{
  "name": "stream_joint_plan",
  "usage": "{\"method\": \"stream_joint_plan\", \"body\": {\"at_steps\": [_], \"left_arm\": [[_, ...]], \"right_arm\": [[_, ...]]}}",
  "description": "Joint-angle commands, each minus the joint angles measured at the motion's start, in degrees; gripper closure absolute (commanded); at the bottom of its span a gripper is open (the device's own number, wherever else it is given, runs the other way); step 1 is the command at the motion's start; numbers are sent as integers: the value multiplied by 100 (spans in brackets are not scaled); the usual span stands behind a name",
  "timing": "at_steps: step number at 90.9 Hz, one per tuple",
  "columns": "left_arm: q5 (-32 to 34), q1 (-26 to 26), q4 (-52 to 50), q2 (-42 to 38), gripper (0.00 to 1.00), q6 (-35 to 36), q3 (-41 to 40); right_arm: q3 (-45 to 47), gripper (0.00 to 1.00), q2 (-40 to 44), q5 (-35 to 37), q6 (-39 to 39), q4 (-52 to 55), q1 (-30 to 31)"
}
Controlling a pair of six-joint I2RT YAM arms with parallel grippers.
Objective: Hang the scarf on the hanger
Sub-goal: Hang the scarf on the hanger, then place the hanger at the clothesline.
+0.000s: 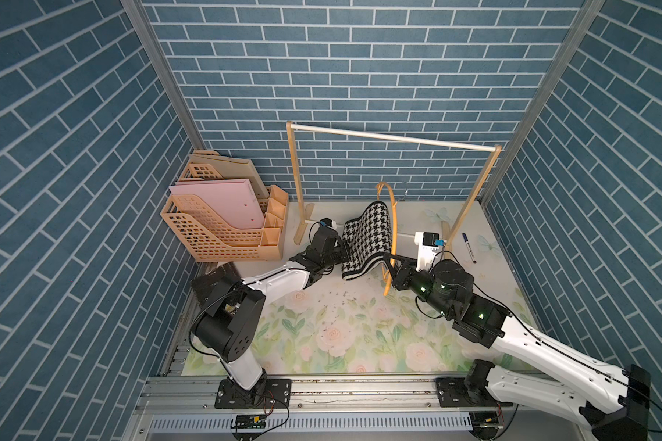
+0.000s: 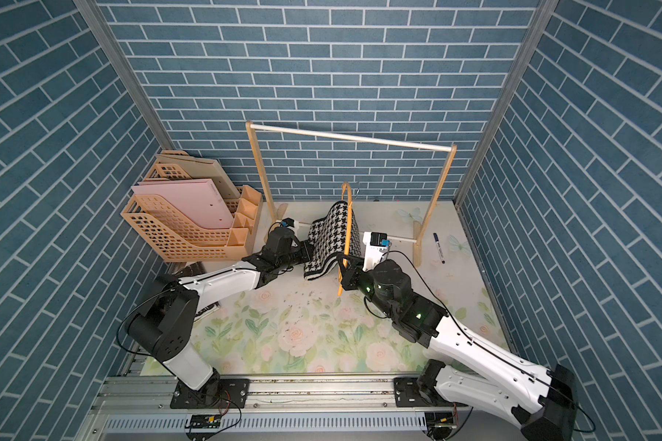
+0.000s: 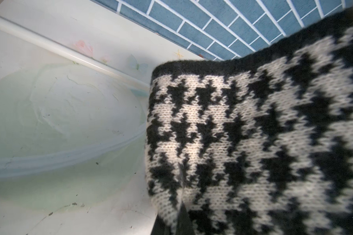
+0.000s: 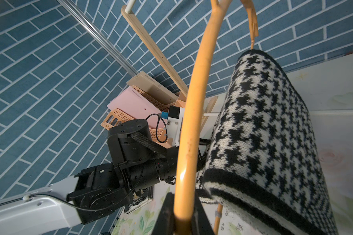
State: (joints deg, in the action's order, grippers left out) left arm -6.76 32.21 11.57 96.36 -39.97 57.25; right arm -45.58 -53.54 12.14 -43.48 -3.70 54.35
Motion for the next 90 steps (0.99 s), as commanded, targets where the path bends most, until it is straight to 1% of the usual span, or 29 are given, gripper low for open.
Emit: {"method": "stream_joint_plan", "body": {"at_steps": [1, 9, 15, 19, 23, 26, 32, 35, 38, 45, 68, 82, 90], "left_arm": [[-142, 59, -87, 72, 93, -29, -212], [-237, 174, -8, 90, 89, -84, -278], [-253, 243, 36, 137, 83, -106, -295], [-278, 262, 63, 168, 74, -115, -282], [-298, 264, 76, 181, 62, -123, -264], [-295, 267, 77, 171, 50, -119, -253], [-262, 263, 81, 123, 31, -105, -250], [-222, 260, 66, 88, 23, -92, -243], [-172, 263, 36, 47, 18, -75, -230], [-29, 261, -129, -19, 13, 4, -166], [358, 264, -527, -268, 13, 149, -127], [546, 262, -815, -875, 10, 316, -421], [1005, 262, -1245, -1306, 7, 532, -511]], "right_arm": [[-345, 100, 121, 127, 550, -674, -70], [-382, 100, 74, 93, 569, -692, -94], [-425, 100, 16, 49, 582, -704, -104], [-442, 100, -20, 8, 578, -718, -109], [-465, 100, -59, -30, 578, -719, -109], [-469, 100, -75, -62, 578, -735, -105], [-475, 100, -111, -86, 574, -741, -109], [-471, 100, -117, -99, 570, -750, -116], [-464, 100, -121, -98, 575, -760, -117], [-450, 100, -138, -113, 578, -764, -126], [-506, 100, -225, -187, 642, -717, -181], [-657, 100, -309, -94, 826, -596, -227], [-843, 100, -472, -105, 985, -541, -324]]}}
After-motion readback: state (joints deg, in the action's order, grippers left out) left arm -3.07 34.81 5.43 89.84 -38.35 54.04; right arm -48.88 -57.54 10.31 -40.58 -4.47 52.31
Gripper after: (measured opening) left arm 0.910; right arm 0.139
